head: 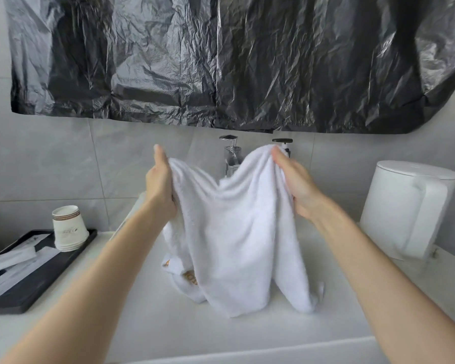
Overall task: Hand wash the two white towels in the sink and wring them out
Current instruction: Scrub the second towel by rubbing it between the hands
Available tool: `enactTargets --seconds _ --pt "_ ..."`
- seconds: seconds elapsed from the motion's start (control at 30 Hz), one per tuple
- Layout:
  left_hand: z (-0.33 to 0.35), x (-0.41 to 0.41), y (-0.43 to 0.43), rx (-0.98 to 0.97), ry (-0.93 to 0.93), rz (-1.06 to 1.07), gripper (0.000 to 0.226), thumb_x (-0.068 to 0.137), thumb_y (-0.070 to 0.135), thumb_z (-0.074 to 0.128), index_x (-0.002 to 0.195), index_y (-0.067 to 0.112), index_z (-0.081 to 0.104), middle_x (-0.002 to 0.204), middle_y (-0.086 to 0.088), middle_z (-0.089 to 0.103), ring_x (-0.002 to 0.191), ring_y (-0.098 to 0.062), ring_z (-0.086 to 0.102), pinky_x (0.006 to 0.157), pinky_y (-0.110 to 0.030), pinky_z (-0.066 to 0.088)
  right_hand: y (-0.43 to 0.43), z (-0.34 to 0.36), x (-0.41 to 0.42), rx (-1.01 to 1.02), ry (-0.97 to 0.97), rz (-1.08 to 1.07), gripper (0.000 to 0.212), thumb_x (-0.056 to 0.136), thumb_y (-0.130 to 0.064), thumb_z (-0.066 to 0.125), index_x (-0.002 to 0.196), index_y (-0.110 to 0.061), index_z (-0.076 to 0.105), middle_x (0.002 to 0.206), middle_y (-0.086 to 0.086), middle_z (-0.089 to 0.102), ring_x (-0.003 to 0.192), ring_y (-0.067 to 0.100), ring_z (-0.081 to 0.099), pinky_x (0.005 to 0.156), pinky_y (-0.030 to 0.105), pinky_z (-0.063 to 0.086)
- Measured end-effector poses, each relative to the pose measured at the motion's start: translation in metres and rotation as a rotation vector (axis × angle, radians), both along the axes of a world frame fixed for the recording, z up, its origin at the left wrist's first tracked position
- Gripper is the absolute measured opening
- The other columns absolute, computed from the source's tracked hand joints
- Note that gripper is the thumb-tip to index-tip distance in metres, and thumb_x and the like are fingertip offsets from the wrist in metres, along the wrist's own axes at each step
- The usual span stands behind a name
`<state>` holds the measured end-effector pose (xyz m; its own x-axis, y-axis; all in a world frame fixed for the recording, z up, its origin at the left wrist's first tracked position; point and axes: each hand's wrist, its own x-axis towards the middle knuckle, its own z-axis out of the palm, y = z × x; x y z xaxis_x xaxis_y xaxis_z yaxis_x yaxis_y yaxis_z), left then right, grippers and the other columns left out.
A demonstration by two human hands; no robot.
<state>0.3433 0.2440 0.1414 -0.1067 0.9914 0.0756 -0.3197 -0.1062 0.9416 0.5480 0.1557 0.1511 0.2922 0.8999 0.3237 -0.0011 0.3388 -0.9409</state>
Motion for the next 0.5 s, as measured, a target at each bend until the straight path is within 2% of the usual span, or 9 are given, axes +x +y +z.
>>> enactTargets --seconds 0.07,0.13,0.2,0.3,0.33,0.43,0.5 --pt "-0.002 0.022 -0.015 -0.007 0.047 -0.066 0.055 0.095 0.066 0.033 0.116 0.018 0.051 0.101 -0.004 0.063 0.092 -0.02 0.06 0.08 -0.031 0.048 0.008 -0.015 -0.031 0.101 -0.152 -0.101 0.033 0.097 -0.043 0.051 0.089 -0.013 0.061 0.087 0.002 0.064 0.082 0.01 0.059 0.078 0.028 0.046" --pt "-0.01 0.04 -0.03 -0.035 0.063 -0.139 0.06 0.097 0.063 0.03 0.107 0.011 0.059 0.106 -0.009 0.068 0.096 -0.023 0.066 0.089 -0.035 0.053 0.012 -0.034 -0.06 0.221 -0.26 -0.135 0.039 0.096 -0.042 0.054 0.08 -0.007 0.055 0.074 0.001 0.052 0.072 0.008 0.048 0.071 0.031 0.04" --pt "-0.02 0.053 -0.047 -0.012 0.077 -0.192 0.057 0.101 0.055 0.029 0.089 0.013 0.065 0.091 -0.01 0.072 0.081 -0.021 0.069 0.077 -0.032 0.056 0.014 -0.041 -0.07 0.252 -0.315 -0.21 0.037 0.097 -0.037 0.055 0.069 -0.013 0.047 0.06 -0.011 0.042 0.059 0.003 0.04 0.061 0.025 0.034" --pt "-0.029 0.067 -0.061 0.084 0.113 -0.277 0.055 0.103 0.047 0.03 0.078 0.013 0.066 0.079 -0.006 0.07 0.071 -0.017 0.067 0.062 -0.026 0.053 0.018 -0.032 -0.064 0.16 -0.179 -0.412 0.037 0.098 -0.041 0.049 0.066 -0.022 0.046 0.059 -0.011 0.047 0.058 0.001 0.043 0.066 0.026 0.035" --pt "-0.027 0.067 -0.062 0.116 0.121 -0.262 0.052 0.103 0.045 0.033 0.077 0.012 0.064 0.077 -0.006 0.067 0.07 -0.017 0.064 0.058 -0.025 0.051 0.017 -0.035 -0.065 0.153 -0.149 -0.427 0.037 0.099 -0.041 0.048 0.067 -0.022 0.047 0.059 -0.011 0.049 0.059 0.001 0.045 0.067 0.026 0.035" --pt "-0.021 0.062 -0.05 0.064 0.059 -0.123 0.044 0.102 0.037 0.037 0.067 0.014 0.051 0.064 -0.005 0.054 0.063 -0.019 0.052 0.052 -0.027 0.039 0.004 -0.049 -0.083 0.197 -0.281 -0.29 0.034 0.099 -0.03 0.051 0.067 -0.023 0.042 0.05 -0.019 0.05 0.051 -0.003 0.044 0.057 0.019 0.034" --pt "-0.027 0.06 -0.05 0.039 0.083 -0.118 0.046 0.102 0.036 0.037 0.067 0.012 0.053 0.057 -0.001 0.053 0.054 -0.017 0.052 0.047 -0.023 0.039 0.008 -0.049 -0.085 0.182 -0.279 -0.298 0.033 0.1 -0.032 0.049 0.069 -0.024 0.043 0.054 -0.017 0.051 0.054 -0.003 0.046 0.061 0.021 0.034"
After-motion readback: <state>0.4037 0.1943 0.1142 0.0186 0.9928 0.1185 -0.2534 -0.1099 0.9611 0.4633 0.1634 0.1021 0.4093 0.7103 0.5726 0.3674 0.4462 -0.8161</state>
